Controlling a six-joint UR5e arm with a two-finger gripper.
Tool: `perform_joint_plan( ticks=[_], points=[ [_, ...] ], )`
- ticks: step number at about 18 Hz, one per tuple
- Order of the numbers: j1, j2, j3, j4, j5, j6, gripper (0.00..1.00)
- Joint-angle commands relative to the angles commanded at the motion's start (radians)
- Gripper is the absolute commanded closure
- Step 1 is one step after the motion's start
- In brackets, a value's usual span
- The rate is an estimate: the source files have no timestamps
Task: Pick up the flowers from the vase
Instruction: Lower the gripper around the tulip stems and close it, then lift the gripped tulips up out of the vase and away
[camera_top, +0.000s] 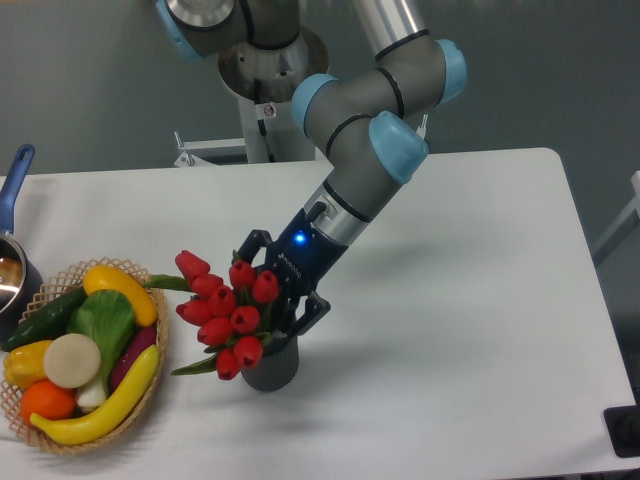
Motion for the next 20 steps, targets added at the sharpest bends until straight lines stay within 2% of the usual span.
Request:
perform_joint_plan(
  ticks=[3, 12, 20],
  points=[
    [0.002, 0.002, 0.000, 0.000, -0.015, 0.000, 0.53],
    [0.026, 0.011, 0.009, -0.002, -0.072, -0.005, 0.53],
    [0.035, 0.061, 0.052, -0.002, -0.130, -0.182, 0.53]
  ],
)
